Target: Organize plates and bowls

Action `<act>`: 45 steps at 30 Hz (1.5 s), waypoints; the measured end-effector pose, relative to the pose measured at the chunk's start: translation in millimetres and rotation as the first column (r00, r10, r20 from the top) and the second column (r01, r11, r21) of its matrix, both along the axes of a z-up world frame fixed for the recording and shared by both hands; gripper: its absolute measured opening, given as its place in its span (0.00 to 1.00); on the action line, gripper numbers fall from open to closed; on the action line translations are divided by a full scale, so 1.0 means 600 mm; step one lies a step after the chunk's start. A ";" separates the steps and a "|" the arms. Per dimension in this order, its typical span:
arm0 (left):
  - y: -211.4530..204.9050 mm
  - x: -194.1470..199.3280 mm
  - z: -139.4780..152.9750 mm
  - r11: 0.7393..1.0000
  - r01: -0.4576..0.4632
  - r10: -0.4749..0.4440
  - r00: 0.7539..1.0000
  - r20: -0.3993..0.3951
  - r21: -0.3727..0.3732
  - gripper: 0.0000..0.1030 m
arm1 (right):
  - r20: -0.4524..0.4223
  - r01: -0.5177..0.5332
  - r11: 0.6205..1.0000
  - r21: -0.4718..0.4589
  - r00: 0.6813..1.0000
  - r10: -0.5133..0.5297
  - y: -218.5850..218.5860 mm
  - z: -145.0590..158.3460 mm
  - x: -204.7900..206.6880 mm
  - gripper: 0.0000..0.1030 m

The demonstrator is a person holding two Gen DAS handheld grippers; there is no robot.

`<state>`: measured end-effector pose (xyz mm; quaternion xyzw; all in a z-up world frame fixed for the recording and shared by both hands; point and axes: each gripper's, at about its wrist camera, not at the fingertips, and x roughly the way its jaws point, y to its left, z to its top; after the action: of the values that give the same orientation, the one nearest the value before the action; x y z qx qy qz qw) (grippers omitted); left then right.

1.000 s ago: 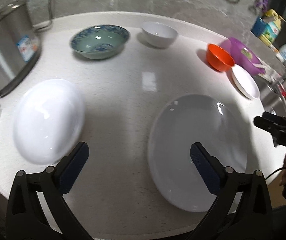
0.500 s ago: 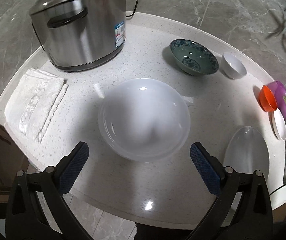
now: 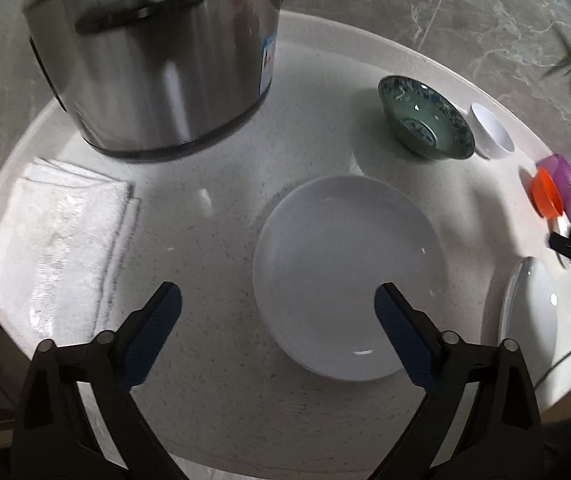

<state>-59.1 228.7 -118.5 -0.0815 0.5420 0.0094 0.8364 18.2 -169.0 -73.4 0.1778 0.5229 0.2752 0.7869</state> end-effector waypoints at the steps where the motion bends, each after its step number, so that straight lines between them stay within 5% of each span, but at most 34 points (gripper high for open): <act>1: 0.006 0.003 -0.006 1.000 -0.001 0.001 1.000 -0.010 -0.006 0.92 | -0.028 -0.010 1.000 0.006 1.000 0.011 0.016 -0.014 0.010 0.74; 8: 0.037 0.026 -0.052 0.998 -0.009 0.004 0.998 -0.069 -0.068 0.92 | -0.115 -0.108 0.994 -0.019 0.988 0.105 0.117 -0.082 0.055 0.66; 14: 0.025 0.039 -0.073 1.000 -0.004 0.003 0.996 -0.092 -0.016 0.92 | -0.177 -0.134 0.990 -0.043 0.976 0.124 0.151 -0.126 0.075 0.60; 24: 0.009 0.072 -0.107 1.000 -0.023 0.025 0.990 -0.136 0.011 0.51 | -0.231 -0.207 0.977 -0.047 0.954 0.191 0.188 -0.158 0.071 0.42; 27: 0.000 0.079 -0.117 1.000 -0.011 0.010 0.989 -0.145 -0.007 0.31 | -0.234 -0.211 0.976 -0.048 0.953 0.194 0.194 -0.160 0.073 0.37; 38: -0.032 0.096 -0.129 0.999 0.024 -0.028 0.989 -0.143 -0.026 0.22 | -0.245 -0.238 0.969 -0.062 0.945 0.216 0.221 -0.171 0.069 0.13; 45: -0.024 0.086 -0.124 0.999 0.038 -0.041 0.989 -0.142 -0.027 0.21 | -0.235 -0.236 0.969 -0.071 0.948 0.214 0.226 -0.174 0.069 0.09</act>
<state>-7.4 214.3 -192.7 -0.0798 0.6019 -0.0080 0.7946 59.8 -33.5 -178.0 0.1083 0.6386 0.3152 0.6936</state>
